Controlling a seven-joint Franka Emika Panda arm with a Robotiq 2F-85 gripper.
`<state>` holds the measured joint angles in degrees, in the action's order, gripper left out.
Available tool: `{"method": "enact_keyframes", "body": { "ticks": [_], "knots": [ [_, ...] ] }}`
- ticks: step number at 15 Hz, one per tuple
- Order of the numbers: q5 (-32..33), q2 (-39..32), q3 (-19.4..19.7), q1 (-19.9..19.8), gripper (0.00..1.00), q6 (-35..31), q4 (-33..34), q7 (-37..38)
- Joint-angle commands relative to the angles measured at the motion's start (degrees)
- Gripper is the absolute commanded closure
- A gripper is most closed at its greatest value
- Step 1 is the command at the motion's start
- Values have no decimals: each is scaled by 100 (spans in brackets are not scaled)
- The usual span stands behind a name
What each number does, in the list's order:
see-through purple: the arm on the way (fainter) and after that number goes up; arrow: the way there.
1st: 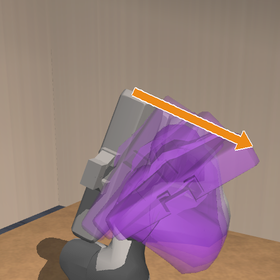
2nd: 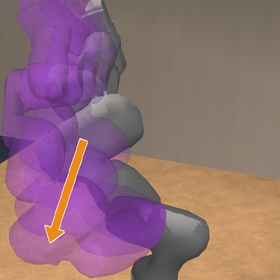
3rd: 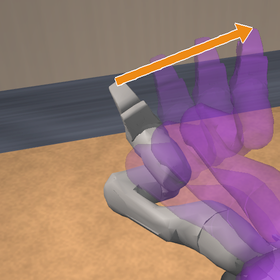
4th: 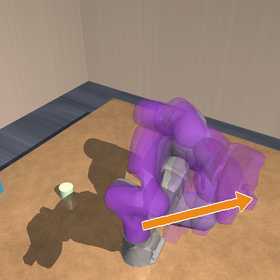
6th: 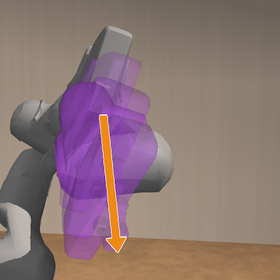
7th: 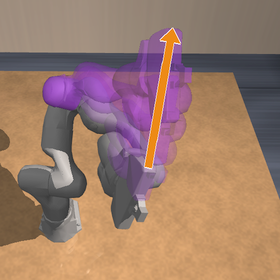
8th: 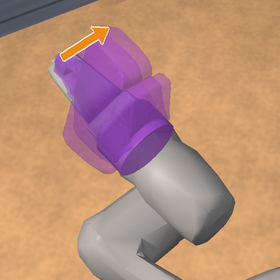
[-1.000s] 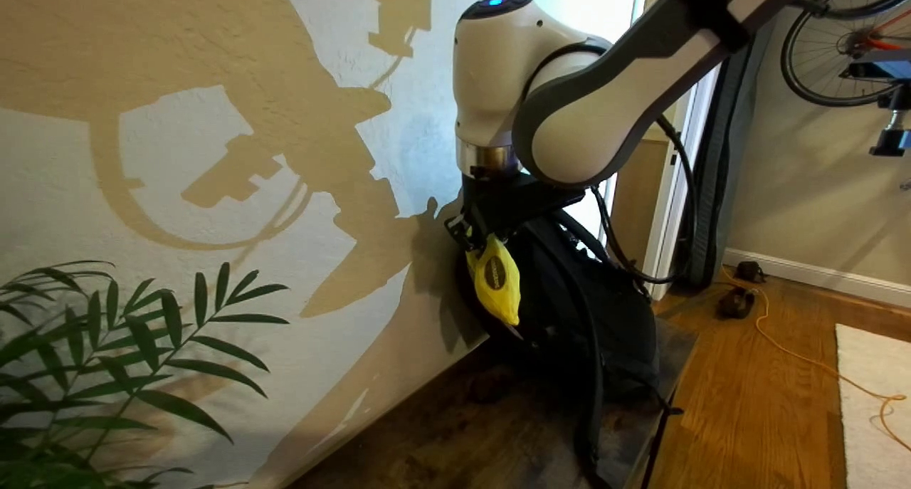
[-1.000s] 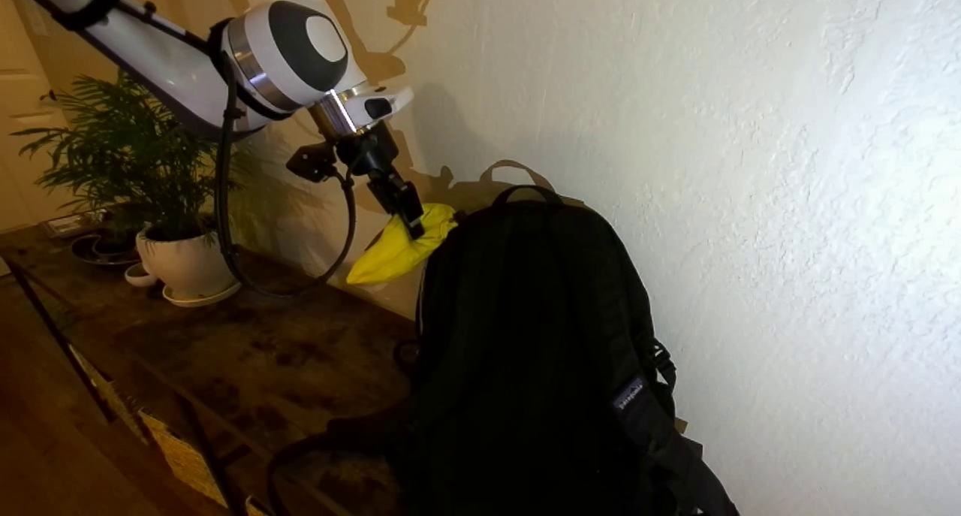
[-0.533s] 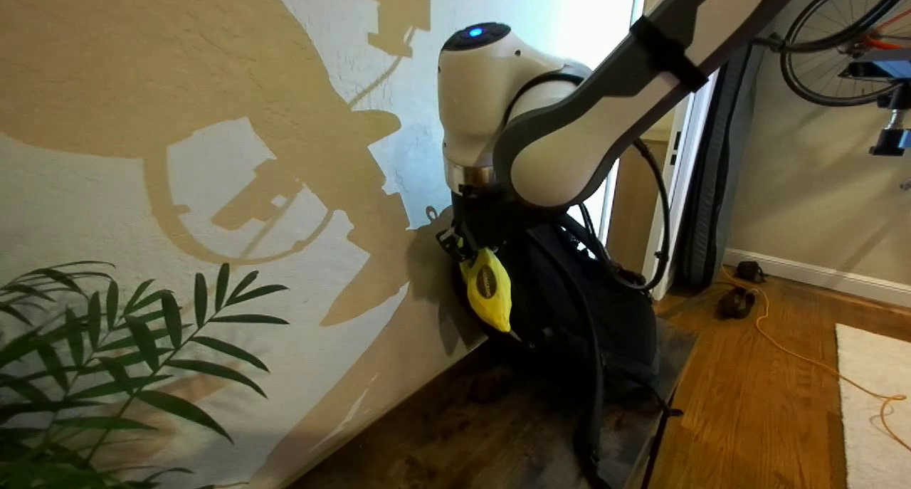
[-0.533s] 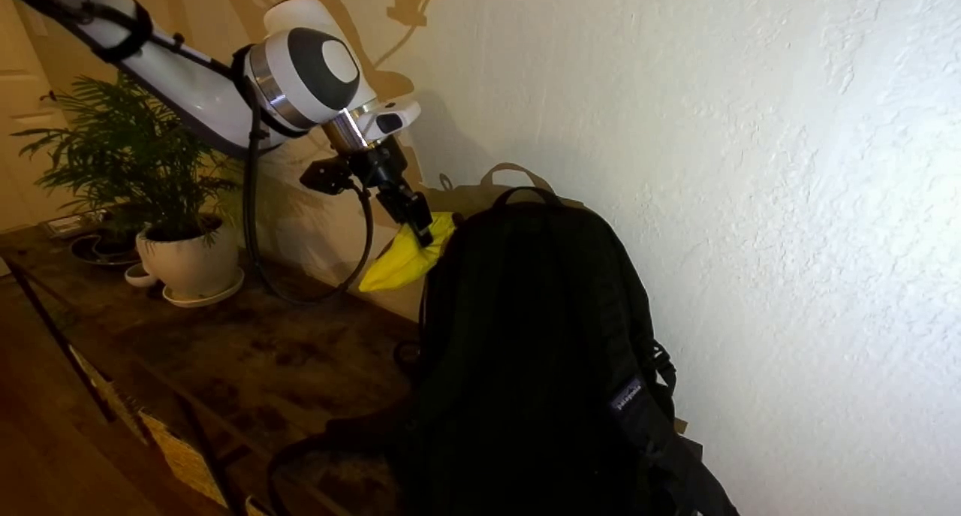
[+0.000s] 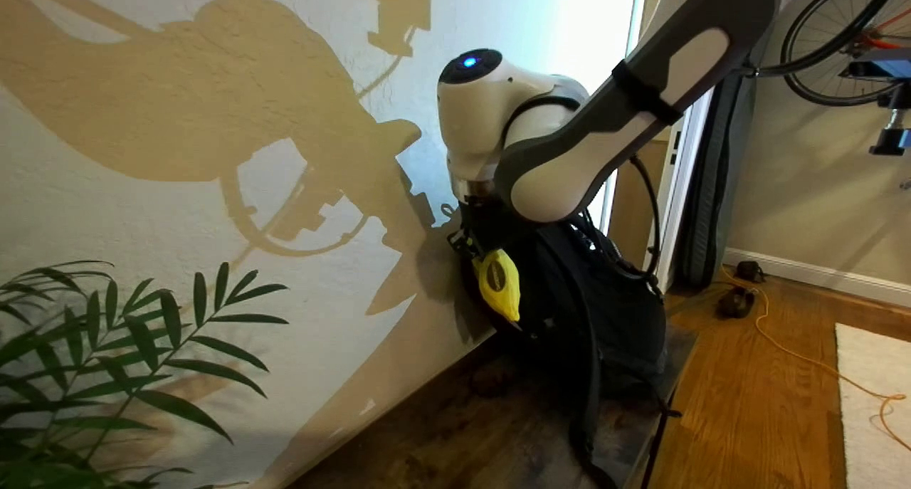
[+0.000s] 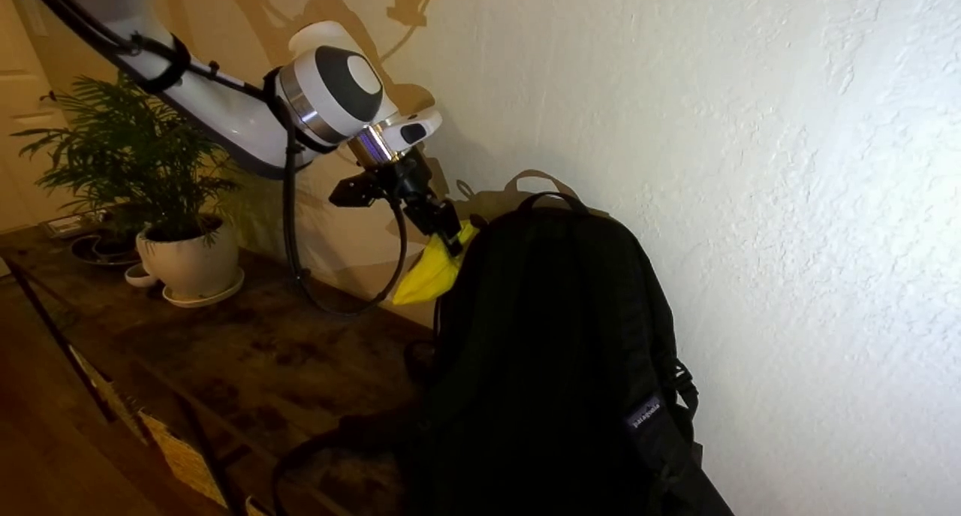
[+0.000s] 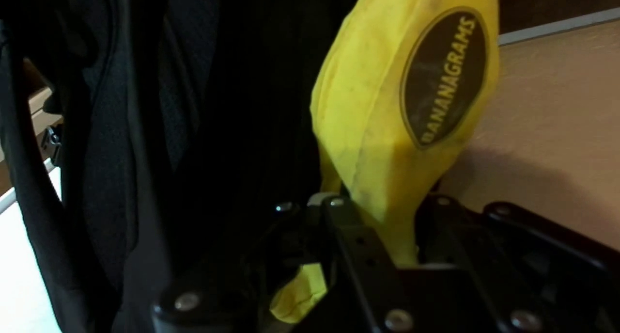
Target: Place the banana toy in the black backpack
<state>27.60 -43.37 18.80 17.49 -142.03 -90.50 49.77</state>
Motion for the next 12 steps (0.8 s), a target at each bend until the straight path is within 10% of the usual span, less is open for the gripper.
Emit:
{"method": "enact_keyframes", "body": {
  "ticks": [1,12],
  "knots": [
    [486,-258,416,240,91,288,330,469],
    [893,-769,288,193,91,850,666,915]
  ]
}}
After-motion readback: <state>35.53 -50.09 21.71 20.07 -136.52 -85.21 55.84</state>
